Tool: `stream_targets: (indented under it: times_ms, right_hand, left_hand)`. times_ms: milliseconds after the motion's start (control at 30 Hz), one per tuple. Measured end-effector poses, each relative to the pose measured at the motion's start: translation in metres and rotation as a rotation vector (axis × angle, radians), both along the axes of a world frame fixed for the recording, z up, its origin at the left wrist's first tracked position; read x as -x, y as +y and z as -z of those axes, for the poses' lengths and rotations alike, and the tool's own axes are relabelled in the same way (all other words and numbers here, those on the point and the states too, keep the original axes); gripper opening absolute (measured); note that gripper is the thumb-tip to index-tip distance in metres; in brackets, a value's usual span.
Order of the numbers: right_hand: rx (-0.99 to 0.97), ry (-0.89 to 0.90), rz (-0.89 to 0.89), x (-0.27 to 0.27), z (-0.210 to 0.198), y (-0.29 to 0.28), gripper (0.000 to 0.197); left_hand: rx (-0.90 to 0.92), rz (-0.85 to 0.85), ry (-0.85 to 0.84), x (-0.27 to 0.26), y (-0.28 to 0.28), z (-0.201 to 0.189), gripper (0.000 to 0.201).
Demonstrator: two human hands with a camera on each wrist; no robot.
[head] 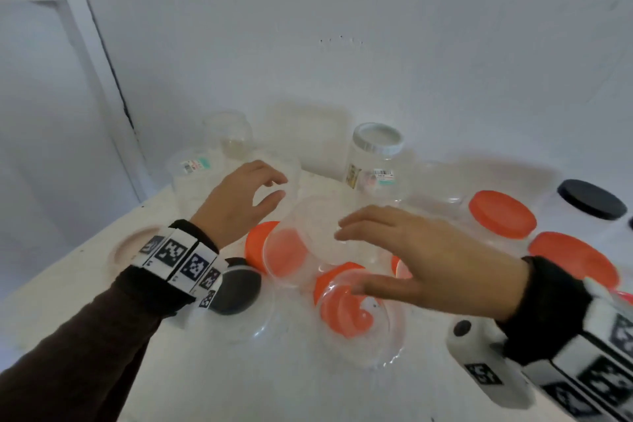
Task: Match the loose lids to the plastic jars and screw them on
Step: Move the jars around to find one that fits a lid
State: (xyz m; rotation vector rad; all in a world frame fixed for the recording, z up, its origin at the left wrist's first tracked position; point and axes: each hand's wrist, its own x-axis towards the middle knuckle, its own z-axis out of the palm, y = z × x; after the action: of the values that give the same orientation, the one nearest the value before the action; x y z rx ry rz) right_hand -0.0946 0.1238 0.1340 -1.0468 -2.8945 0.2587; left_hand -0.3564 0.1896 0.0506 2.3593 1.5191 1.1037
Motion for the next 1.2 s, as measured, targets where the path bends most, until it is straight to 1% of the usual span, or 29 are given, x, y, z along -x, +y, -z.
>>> stream_targets:
  times_ms: [133,200,267,367,500,567,667,767,900,1000,1200]
  right_hand:
    - [0.055,-0.192,0.004,0.002,0.035,-0.022,0.091]
    - [0.066,-0.214,0.007,0.0,0.049,-0.028,0.102]
    - [0.057,-0.213,0.019,-0.002,0.059,-0.03,0.107]
    - [0.018,-0.244,0.031,-0.002,0.07,-0.031,0.108]
    - [-0.045,-0.254,0.052,-0.001,0.076,-0.034,0.099]
    - [-0.035,-0.246,0.082,-0.005,0.074,-0.035,0.097]
    - [0.031,-0.219,0.115,-0.017,0.069,-0.038,0.096]
    - [0.07,-0.24,0.133,-0.033,0.065,-0.043,0.095]
    - [0.116,-0.256,0.172,-0.055,0.06,-0.049,0.094]
    - [0.156,-0.293,0.198,-0.067,0.06,-0.054,0.093]
    - [0.157,-0.368,0.213,-0.069,0.062,-0.057,0.094]
  left_hand:
    - [0.156,0.033,0.078,0.016,-0.043,0.024,0.049]
    - [0.235,0.057,0.143,0.023,-0.059,0.035,0.057]
    - [0.307,0.077,0.232,0.027,-0.07,0.042,0.067]
    - [0.407,0.107,0.355,0.028,-0.081,0.051,0.08]
    - [0.522,0.127,0.506,0.026,-0.085,0.064,0.11]
    - [0.548,0.129,0.573,0.025,-0.086,0.067,0.119]
    - [0.55,0.116,0.627,0.024,-0.084,0.07,0.124]
    - [0.569,0.099,0.645,0.022,-0.084,0.069,0.127]
    - [0.585,0.09,0.596,0.023,-0.082,0.068,0.125]
    - [0.588,0.088,0.593,0.025,-0.082,0.067,0.122]
    - [0.602,0.103,0.584,0.025,-0.082,0.062,0.12]
